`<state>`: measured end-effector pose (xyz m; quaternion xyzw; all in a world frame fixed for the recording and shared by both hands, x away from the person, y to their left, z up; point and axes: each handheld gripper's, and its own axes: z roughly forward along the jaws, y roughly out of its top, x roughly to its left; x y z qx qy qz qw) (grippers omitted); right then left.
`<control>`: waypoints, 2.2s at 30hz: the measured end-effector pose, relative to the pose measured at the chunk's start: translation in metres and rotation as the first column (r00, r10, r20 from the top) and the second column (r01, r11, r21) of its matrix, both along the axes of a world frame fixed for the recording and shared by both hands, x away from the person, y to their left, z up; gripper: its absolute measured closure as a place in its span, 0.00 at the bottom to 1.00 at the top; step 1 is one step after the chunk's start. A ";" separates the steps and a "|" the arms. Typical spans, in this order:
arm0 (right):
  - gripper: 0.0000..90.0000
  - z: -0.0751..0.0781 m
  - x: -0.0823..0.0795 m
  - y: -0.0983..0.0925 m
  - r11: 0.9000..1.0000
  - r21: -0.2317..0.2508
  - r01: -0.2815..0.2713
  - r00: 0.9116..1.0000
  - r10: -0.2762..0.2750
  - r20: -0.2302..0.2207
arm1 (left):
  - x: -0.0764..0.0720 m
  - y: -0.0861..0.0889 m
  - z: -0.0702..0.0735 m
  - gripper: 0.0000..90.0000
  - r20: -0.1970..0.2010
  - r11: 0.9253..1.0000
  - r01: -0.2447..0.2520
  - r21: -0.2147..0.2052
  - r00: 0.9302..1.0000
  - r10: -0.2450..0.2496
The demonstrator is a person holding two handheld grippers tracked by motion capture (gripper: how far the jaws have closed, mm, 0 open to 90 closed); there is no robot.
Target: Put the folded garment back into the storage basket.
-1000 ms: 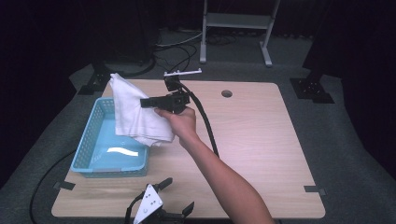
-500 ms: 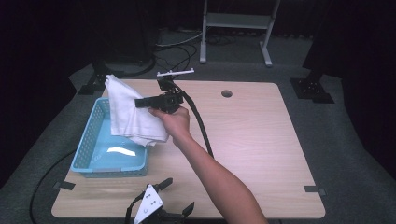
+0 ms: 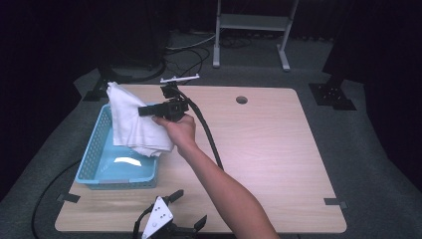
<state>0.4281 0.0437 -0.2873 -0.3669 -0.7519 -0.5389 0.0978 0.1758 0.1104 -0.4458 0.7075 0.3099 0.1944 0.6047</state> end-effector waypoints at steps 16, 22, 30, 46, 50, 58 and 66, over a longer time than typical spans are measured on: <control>0.80 -0.008 0.003 0.013 1.000 0.004 -0.007 1.000 0.007 -0.016 | 0.000 0.000 0.000 0.01 0.003 1.000 -0.001 -0.005 1.000 0.001; 0.80 -0.013 0.006 0.017 1.000 -0.001 -0.002 1.000 0.002 -0.030 | 0.000 0.000 0.000 0.01 0.003 1.000 -0.001 -0.010 1.000 0.001; 0.80 -0.020 0.010 0.025 1.000 0.009 0.004 0.999 -0.004 -0.047 | -0.001 -0.001 0.000 0.01 0.003 1.000 0.000 -0.008 1.000 0.000; 0.80 -0.035 0.015 0.043 1.000 -0.005 0.005 0.997 -0.006 -0.082 | -0.001 0.000 0.000 0.01 0.002 1.000 -0.002 -0.013 1.000 0.002; 0.80 -0.038 0.016 0.047 1.000 -0.008 0.004 0.996 -0.005 -0.088 | -0.001 0.000 0.000 0.01 0.002 1.000 -0.002 -0.013 1.000 0.002; 0.80 -0.044 0.017 0.051 1.000 -0.018 0.001 0.995 -0.003 -0.096 | -0.001 0.001 0.001 0.01 0.003 1.000 -0.004 -0.014 1.000 0.004; 0.80 -0.051 0.018 0.056 1.000 -0.030 0.000 0.994 -0.004 -0.112 | -0.001 0.001 0.001 0.01 0.002 1.000 -0.003 -0.011 1.000 0.003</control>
